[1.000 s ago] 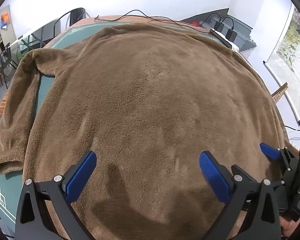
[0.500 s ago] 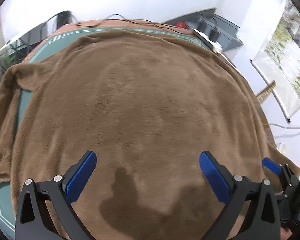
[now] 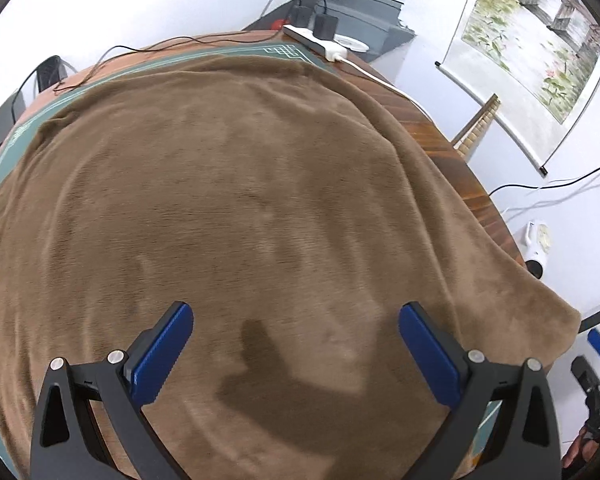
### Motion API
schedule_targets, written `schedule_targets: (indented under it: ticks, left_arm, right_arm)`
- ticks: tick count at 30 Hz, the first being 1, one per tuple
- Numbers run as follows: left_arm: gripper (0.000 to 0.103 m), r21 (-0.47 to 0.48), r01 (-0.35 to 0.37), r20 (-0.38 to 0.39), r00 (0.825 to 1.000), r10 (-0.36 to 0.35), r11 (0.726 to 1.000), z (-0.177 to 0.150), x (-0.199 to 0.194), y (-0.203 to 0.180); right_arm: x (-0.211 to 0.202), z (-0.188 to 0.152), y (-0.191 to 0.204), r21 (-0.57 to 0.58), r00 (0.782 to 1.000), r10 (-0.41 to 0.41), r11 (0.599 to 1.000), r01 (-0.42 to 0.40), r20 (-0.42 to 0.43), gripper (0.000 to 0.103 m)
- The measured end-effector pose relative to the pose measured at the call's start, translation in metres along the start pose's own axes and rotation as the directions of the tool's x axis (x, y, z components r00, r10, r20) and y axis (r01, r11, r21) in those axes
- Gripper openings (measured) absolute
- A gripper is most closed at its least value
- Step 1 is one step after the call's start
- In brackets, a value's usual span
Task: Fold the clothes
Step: 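Grasp the fleece sleeve cuff with the right gripper and lift it, then carry the held sleeve across the fleece body with the right gripper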
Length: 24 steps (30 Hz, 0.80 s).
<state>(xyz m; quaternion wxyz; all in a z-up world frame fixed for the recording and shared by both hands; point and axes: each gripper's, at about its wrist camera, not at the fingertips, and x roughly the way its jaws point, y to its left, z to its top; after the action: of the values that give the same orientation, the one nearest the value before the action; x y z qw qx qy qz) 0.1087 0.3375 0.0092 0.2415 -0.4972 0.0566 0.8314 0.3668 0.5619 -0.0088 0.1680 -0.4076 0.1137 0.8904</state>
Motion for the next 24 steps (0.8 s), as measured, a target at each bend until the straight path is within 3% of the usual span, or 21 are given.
schedule_targets:
  ticks: [2,6,10,12,14,17,20,24]
  left_arm:
    - [0.103,0.001,0.004,-0.007,1.0,-0.004,1.0,0.001,0.003,-0.006]
    - [0.103,0.0,0.001,-0.022,1.0,-0.001,1.0,0.0,0.008,-0.015]
    - [0.103,-0.022,-0.026,-0.03,0.999,0.026,0.999,-0.003,0.009,-0.014]
    - [0.103,-0.041,-0.043,-0.034,0.999,0.042,0.998,-0.005,0.009,-0.009]
    - [0.103,-0.075,-0.061,-0.04,0.998,0.058,0.995,-0.009,0.009,-0.003]
    - [0.103,-0.14,-0.091,-0.051,0.995,0.084,0.986,-0.013,0.01,0.008]
    - [0.103,-0.2,-0.113,-0.049,0.993,0.105,0.973,-0.017,0.008,0.019]
    - [0.103,-0.239,-0.131,-0.041,0.991,0.125,0.962,-0.019,0.005,0.022]
  right_arm:
    - [-0.001,-0.003,-0.015,0.021,1.0,0.008,1.0,-0.008,-0.021,0.1]
    - [0.011,0.008,-0.015,0.01,0.991,0.127,0.992,-0.127,-0.041,0.099]
    - [0.029,0.019,-0.002,-0.077,0.971,0.228,0.969,-0.234,-0.076,0.098]
    - [0.042,0.02,0.003,-0.112,0.957,0.265,0.954,-0.279,-0.12,0.085]
    - [0.054,0.018,0.005,-0.108,0.924,0.329,0.929,-0.354,-0.195,0.04]
    - [0.058,0.021,0.009,-0.091,0.877,0.416,0.89,-0.447,-0.241,0.025]
    - [0.059,0.028,0.014,-0.07,0.824,0.501,0.842,-0.535,-0.265,0.02]
    - [0.049,0.062,0.004,0.054,0.729,0.66,0.747,-0.663,-0.185,0.019]
